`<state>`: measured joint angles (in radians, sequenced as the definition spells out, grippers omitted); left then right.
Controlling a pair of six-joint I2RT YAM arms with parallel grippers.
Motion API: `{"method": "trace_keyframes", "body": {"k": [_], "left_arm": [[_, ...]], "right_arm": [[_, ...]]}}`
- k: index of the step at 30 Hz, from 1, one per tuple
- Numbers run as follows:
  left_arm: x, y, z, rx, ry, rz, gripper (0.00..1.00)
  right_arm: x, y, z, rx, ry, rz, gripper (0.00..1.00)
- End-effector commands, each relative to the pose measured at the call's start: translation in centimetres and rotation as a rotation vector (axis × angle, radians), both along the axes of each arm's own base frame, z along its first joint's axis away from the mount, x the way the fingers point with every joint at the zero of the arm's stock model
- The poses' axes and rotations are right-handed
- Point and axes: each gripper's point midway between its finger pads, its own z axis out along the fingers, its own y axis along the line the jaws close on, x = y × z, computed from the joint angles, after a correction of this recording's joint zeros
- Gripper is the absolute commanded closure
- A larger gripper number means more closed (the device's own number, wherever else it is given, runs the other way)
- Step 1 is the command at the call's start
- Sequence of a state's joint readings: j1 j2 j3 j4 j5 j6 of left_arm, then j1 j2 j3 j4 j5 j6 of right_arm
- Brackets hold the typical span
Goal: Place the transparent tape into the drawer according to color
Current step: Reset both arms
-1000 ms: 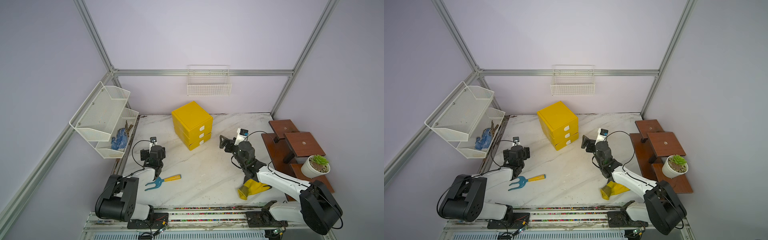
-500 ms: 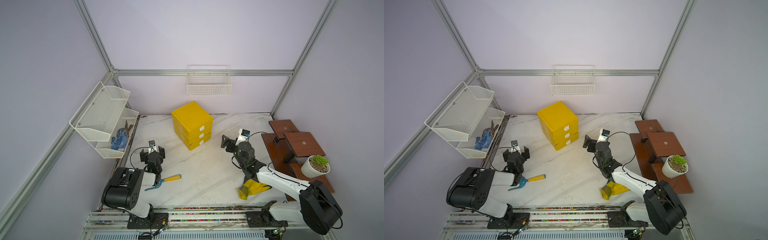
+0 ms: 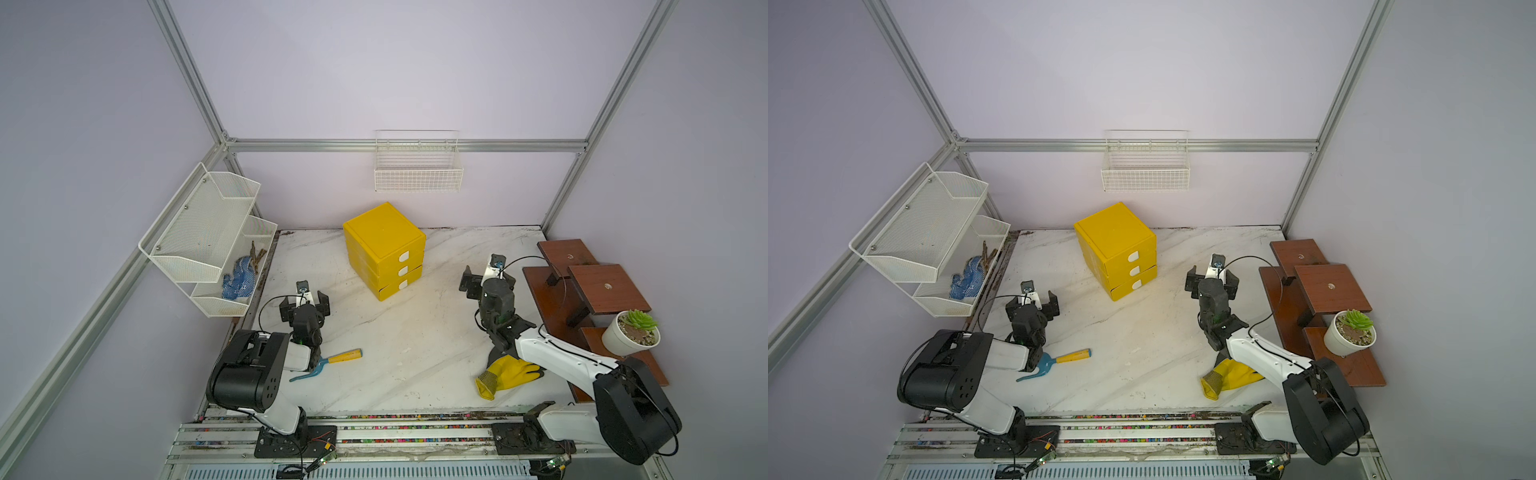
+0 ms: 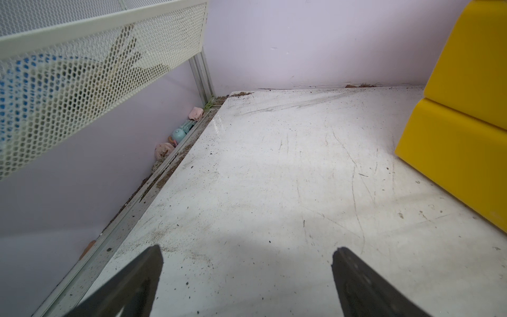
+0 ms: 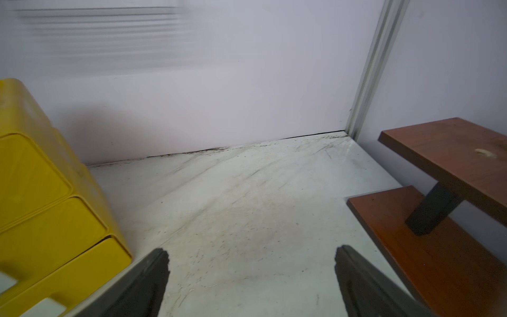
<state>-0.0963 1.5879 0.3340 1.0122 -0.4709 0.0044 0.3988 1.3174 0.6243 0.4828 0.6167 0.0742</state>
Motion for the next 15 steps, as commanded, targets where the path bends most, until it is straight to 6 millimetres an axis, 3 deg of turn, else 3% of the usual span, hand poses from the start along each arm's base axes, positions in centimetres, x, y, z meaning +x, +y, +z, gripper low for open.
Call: {"method": "trace_keyframes", "body": {"k": [1,7,11,15], "left_arm": [[0.3,0.0,1.3,-0.006,-0.056,-0.007,0.0],[0.7,0.2,1.0,-0.022,-0.036,-0.008,0.0],[0.7,0.2,1.0,-0.023,-0.035,-0.009,0.0],[0.7,0.2,1.0,-0.023,-0.035,-0.01,0.0]], "right_arm": [[-0.3,-3.1,-2.0,-0.128,0.05,-0.075,0.0],[-0.9,-5.9,-5.7,-0.069,0.009,-0.073,0.0],[-1.4,-6.5,-5.5,-0.033,-0.096,-0.036,0.0],[-0.9,-6.4,-6.5,-0.015,-0.09,-0.003,0.0]]}}
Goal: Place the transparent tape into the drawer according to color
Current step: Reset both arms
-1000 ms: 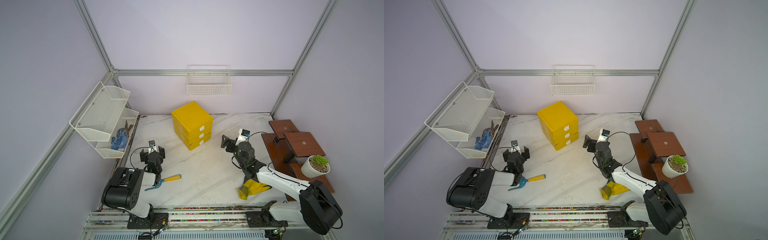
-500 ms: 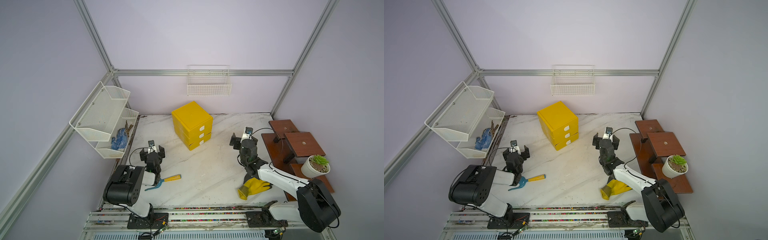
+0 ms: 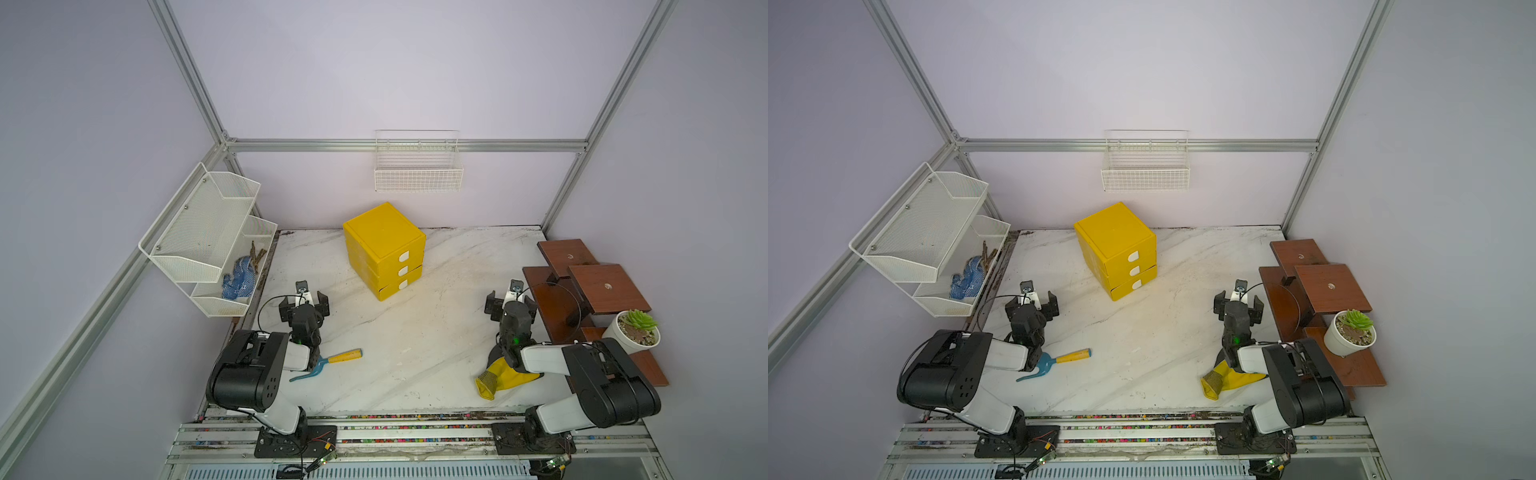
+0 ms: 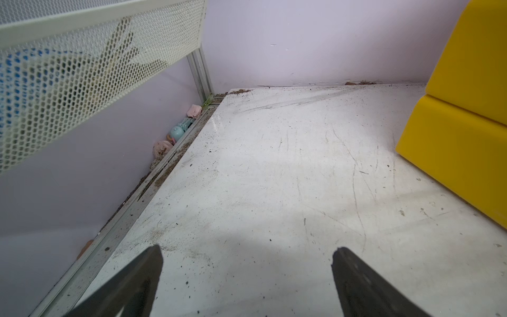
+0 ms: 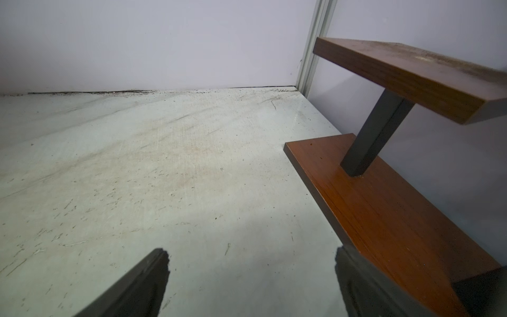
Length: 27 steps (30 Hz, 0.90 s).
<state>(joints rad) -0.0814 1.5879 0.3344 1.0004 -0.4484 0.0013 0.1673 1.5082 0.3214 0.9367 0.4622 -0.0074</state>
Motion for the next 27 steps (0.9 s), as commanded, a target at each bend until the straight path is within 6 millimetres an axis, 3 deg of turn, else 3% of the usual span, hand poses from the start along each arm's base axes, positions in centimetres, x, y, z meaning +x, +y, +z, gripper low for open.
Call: {"method": "trace_keyframes", "body": {"k": [1,7,14,27], "left_arm": [[0.7,0.0,1.4,-0.016,-0.047,-0.003,0.0],[0.7,0.0,1.3,-0.016,-0.046,-0.003,0.0],[0.7,0.0,1.3,-0.016,-0.046,-0.002,0.0],[0.7,0.0,1.3,-0.016,-0.044,-0.002,0.0]], "right_arm": [[1.2,0.9,3.1,0.041,-0.141,0.07,0.0],[2.0,0.7,2.4,0.084,-0.105,0.112,0.0],[1.4,1.1,1.5,0.08,-0.113,0.15,0.0],[1.2,1.0,1.7,0.085,-0.133,0.15,0.0]]}}
